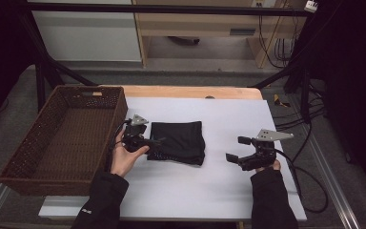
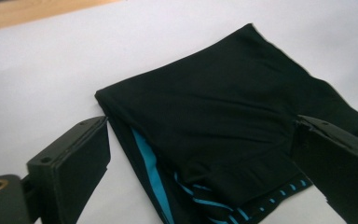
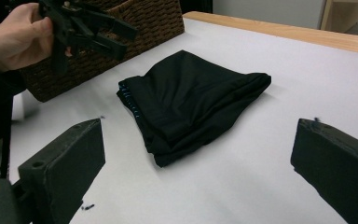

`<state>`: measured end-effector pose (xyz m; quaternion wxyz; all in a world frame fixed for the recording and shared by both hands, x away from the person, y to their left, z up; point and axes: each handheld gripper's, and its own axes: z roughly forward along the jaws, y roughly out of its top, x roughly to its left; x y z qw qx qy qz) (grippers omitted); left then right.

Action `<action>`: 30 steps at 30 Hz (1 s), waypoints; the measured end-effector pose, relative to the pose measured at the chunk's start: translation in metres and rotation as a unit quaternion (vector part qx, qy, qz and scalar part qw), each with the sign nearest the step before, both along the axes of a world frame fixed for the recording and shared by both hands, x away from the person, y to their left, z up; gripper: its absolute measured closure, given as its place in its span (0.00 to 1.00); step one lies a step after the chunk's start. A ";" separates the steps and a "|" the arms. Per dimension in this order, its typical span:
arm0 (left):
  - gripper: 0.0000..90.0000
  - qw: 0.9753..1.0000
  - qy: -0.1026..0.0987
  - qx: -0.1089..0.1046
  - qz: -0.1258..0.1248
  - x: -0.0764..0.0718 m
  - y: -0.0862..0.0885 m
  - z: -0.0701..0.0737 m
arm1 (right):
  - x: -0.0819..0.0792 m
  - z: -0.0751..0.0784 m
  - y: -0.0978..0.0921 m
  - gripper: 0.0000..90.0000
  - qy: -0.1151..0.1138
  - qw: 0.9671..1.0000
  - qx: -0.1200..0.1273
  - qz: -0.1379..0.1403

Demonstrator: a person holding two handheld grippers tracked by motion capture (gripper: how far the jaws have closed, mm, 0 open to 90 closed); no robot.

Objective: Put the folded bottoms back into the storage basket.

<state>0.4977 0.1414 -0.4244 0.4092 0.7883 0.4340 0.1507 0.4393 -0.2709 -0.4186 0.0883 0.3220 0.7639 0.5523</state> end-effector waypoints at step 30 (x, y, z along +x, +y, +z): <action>0.39 0.997 0.072 -0.006 0.033 0.036 0.011 -0.043 | 0.001 -0.001 0.000 0.03 0.004 1.000 -0.001 0.001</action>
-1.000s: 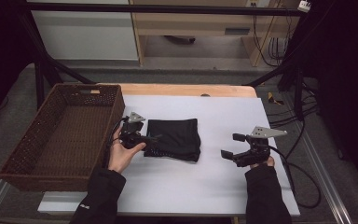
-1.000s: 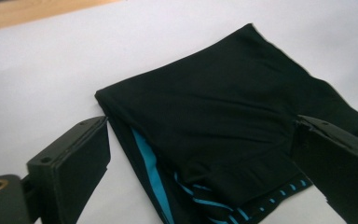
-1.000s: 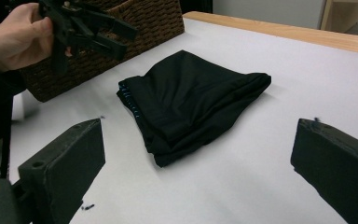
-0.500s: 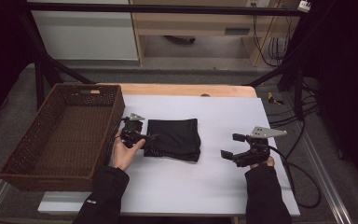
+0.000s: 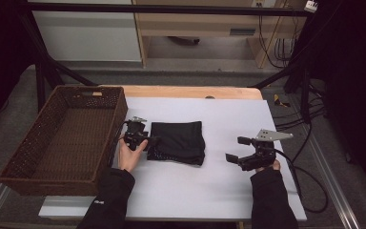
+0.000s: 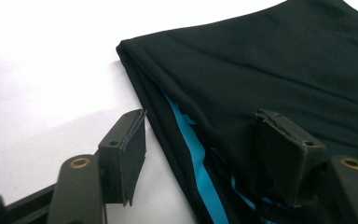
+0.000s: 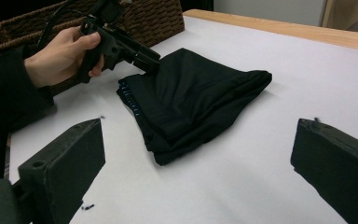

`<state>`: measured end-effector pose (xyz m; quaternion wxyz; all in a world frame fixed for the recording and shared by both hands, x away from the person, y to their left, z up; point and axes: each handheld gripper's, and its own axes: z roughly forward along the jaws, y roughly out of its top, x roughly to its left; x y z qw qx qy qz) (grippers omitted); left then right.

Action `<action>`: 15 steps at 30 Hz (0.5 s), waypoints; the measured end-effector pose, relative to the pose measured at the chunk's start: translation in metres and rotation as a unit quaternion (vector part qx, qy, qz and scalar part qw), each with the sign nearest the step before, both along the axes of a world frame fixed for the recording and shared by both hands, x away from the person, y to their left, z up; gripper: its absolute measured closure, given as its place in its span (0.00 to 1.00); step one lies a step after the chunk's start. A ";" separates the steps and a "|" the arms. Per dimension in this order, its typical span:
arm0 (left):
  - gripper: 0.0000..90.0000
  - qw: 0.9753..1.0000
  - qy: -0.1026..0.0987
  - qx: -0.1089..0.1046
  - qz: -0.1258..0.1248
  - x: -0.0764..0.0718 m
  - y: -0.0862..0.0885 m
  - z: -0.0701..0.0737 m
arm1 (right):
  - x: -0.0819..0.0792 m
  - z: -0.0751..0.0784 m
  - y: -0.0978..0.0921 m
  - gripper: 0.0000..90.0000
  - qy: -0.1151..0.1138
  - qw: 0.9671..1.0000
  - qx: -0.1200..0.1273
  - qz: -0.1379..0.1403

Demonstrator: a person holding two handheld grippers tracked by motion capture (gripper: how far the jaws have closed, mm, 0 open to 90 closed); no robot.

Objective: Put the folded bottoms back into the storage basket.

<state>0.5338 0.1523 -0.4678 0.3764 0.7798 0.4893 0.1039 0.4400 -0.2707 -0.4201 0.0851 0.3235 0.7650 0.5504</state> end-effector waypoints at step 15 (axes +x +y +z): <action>0.47 1.000 0.019 -0.022 0.001 0.001 -0.006 -0.005 | 0.000 0.000 0.000 0.03 -0.002 1.000 0.000 0.000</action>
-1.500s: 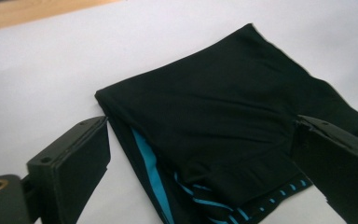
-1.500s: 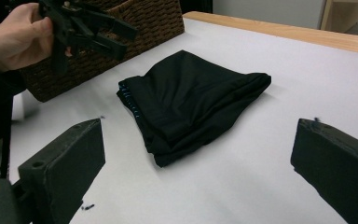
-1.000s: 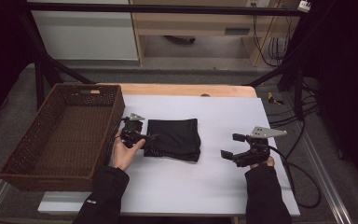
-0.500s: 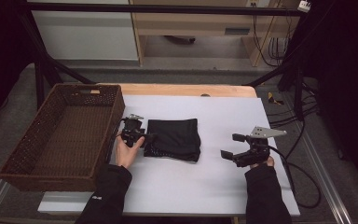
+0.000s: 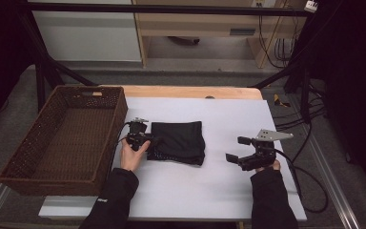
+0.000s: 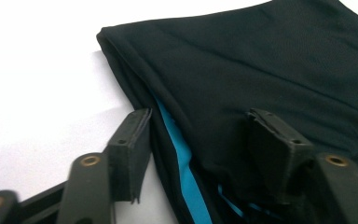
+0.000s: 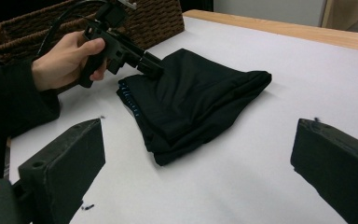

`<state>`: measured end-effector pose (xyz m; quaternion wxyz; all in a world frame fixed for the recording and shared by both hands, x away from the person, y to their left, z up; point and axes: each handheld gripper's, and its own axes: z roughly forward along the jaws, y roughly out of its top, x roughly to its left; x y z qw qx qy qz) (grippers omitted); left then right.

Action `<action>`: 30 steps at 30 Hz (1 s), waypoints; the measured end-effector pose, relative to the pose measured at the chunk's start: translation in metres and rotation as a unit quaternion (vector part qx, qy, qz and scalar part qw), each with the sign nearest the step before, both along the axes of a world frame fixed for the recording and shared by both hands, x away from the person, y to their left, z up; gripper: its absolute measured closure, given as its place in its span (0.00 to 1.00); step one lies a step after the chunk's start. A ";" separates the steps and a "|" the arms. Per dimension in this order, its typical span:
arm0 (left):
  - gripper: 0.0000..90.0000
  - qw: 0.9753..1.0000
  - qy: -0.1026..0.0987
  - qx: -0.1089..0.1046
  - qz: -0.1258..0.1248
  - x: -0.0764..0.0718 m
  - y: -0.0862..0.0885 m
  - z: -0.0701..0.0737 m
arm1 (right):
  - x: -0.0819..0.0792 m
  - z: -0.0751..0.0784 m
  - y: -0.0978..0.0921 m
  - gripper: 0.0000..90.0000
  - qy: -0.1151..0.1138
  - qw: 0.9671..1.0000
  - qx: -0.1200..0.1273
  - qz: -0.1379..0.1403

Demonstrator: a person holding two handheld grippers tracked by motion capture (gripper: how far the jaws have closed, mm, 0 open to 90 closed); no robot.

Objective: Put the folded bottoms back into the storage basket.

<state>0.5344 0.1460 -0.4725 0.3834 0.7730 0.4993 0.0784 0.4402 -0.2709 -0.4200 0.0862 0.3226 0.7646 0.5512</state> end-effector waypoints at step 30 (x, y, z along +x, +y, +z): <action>0.88 1.000 0.002 0.004 -0.019 -0.002 -0.005 -0.002 | 0.001 -0.001 -0.001 0.03 0.003 1.000 0.002 0.000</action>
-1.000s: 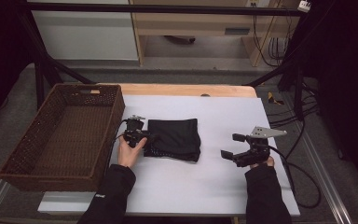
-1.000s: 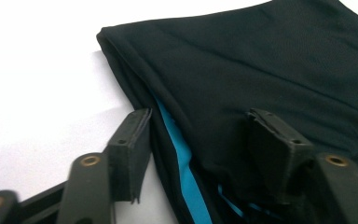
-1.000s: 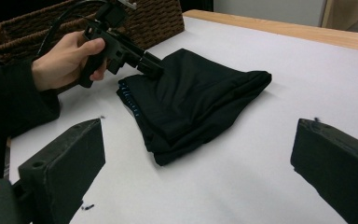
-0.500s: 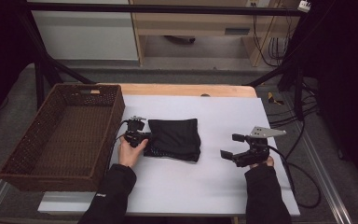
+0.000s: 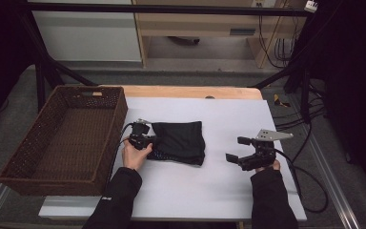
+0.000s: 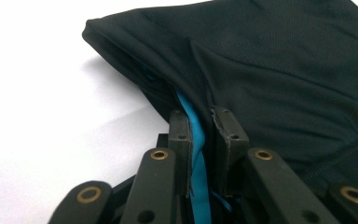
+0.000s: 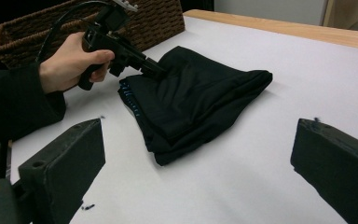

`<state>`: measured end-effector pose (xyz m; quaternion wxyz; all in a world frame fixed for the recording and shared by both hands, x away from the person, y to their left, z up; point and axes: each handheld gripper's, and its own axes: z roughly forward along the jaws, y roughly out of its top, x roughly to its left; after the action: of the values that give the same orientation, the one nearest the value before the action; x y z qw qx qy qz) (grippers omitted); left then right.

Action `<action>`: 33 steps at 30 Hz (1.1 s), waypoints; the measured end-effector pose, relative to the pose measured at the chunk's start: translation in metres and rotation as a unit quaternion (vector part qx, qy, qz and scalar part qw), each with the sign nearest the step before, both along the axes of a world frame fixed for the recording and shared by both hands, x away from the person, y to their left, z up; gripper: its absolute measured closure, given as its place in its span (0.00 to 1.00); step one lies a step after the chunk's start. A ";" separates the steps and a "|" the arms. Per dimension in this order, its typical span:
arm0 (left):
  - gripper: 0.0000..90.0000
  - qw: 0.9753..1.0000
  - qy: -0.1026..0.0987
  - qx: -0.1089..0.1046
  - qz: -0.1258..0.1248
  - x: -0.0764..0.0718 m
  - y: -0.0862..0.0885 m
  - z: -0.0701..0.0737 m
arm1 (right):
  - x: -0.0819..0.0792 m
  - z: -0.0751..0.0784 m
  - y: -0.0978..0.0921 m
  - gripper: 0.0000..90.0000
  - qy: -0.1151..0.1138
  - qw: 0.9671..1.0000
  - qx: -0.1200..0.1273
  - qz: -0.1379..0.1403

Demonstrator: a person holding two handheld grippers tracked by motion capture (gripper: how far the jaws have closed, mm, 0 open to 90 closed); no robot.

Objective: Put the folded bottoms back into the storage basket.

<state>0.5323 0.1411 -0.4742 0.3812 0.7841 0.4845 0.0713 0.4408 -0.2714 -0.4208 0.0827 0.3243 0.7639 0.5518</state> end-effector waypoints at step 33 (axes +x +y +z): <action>0.90 1.000 -0.016 -0.019 -0.005 -0.006 0.003 0.029 | 0.000 0.000 -0.002 0.03 0.002 1.000 0.001 -0.004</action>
<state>0.5266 0.1442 -0.4450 0.4039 0.7782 0.4754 0.0725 0.4406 -0.2731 -0.4212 0.0827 0.3282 0.7621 0.5520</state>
